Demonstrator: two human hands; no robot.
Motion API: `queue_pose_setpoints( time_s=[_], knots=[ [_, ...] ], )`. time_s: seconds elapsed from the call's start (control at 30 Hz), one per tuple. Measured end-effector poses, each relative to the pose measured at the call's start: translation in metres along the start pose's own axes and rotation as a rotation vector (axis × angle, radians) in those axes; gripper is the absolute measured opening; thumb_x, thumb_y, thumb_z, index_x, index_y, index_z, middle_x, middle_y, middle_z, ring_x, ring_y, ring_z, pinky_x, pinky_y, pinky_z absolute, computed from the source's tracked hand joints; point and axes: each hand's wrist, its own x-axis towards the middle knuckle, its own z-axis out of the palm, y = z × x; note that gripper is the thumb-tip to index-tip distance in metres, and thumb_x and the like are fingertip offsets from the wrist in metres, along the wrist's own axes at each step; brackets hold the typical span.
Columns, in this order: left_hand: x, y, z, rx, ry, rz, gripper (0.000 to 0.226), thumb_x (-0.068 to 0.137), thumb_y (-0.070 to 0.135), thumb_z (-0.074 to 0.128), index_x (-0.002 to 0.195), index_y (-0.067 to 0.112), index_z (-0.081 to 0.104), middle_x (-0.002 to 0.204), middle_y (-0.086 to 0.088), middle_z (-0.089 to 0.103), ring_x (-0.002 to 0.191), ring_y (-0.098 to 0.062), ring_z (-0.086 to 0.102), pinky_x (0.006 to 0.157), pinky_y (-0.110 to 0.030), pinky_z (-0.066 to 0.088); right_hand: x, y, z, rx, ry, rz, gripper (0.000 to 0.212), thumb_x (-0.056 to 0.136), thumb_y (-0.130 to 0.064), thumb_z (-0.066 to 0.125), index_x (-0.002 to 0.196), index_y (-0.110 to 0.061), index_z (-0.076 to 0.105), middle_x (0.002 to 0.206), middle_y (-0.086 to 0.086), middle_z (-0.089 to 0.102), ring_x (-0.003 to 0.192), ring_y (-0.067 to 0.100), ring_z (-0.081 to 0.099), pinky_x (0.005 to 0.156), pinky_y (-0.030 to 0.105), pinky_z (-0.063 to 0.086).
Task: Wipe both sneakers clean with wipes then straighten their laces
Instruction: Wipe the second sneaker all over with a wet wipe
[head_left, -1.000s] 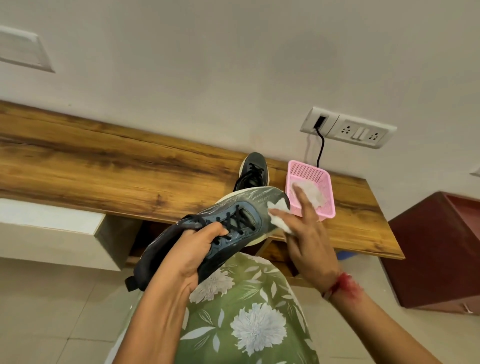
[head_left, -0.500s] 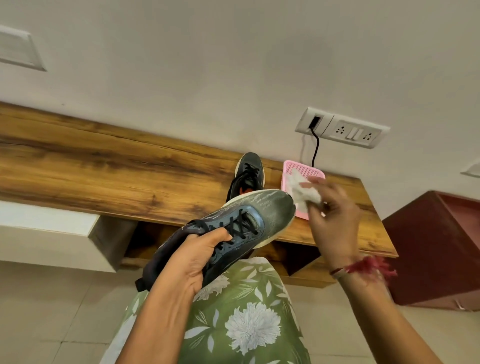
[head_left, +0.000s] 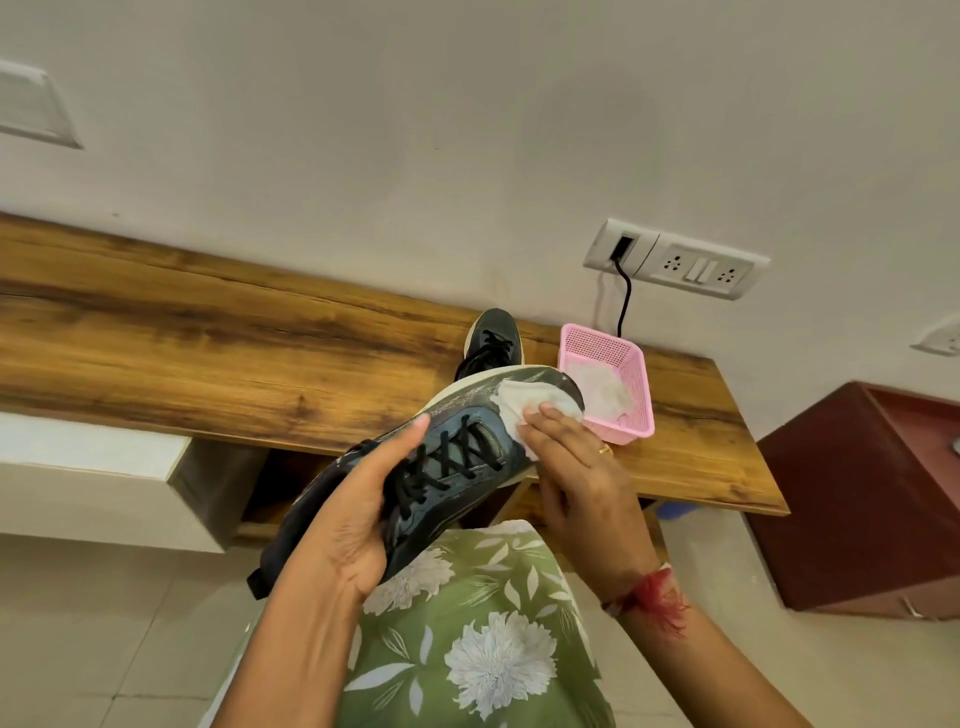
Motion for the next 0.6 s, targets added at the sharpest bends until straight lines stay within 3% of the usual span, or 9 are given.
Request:
queue_pose_setpoints(
  time_s=[0.07,0.17,0.3,0.37,0.47,0.6],
  knots=[
    [-0.001,0.001,0.001,0.043,-0.005,-0.016,0.036,0.074,0.032,0.068,0.098,0.006,0.076,0.098,-0.016,0.073,0.081,-0.025,0.072,0.066,-0.032,0.060,0.001,0.006,-0.004,-0.138,-0.017,-0.079,0.048,0.079,0.011,0.059,0.126,-0.001,0.055,0.123,0.016,0.060,0.117,0.025,0.054,0.104,0.032,0.036],
    [-0.002,0.002,0.004,0.124,0.041,0.011,0.040,0.069,0.028,0.072,0.102,0.005,0.072,0.095,-0.015,0.074,0.075,-0.023,0.073,0.055,-0.026,0.057,0.004,0.019,-0.005,-0.244,-0.032,-0.066,0.056,0.075,0.013,0.061,0.129,0.000,0.052,0.133,0.019,0.051,0.124,0.031,0.048,0.102,0.039,0.038],
    [0.000,0.000,0.003,0.165,0.089,0.050,0.045,0.063,0.024,0.075,0.103,0.004,0.071,0.094,-0.016,0.074,0.079,-0.025,0.073,0.057,-0.026,0.056,-0.002,0.011,0.007,-0.095,-0.020,0.080,0.054,0.071,0.016,0.063,0.123,-0.001,0.058,0.130,0.017,0.055,0.120,0.031,0.052,0.097,0.049,0.045],
    [0.001,0.000,-0.002,0.149,0.121,0.033,0.046,0.060,0.024,0.076,0.100,0.002,0.072,0.092,-0.017,0.074,0.075,-0.026,0.072,0.057,-0.027,0.056,-0.012,0.002,0.013,-0.041,-0.021,0.034,0.040,0.078,0.009,0.056,0.116,0.000,0.063,0.122,0.016,0.060,0.113,0.029,0.058,0.095,0.043,0.048],
    [0.005,0.001,-0.009,0.119,0.135,-0.026,0.049,0.056,0.021,0.075,0.100,-0.001,0.071,0.089,-0.019,0.073,0.064,-0.026,0.070,0.054,-0.028,0.057,-0.013,0.011,0.007,-0.126,-0.125,-0.117,0.045,0.068,0.009,0.074,0.111,0.001,0.065,0.116,0.016,0.064,0.106,0.026,0.062,0.094,0.035,0.048],
    [0.012,-0.001,-0.009,0.115,0.143,-0.054,0.053,0.051,0.019,0.074,0.100,-0.001,0.070,0.087,-0.021,0.071,0.059,-0.025,0.067,0.052,-0.028,0.056,0.008,0.029,-0.003,-0.166,-0.048,-0.032,0.044,0.067,0.014,0.072,0.110,0.003,0.065,0.117,0.018,0.063,0.109,0.030,0.060,0.098,0.038,0.043]
  ],
)
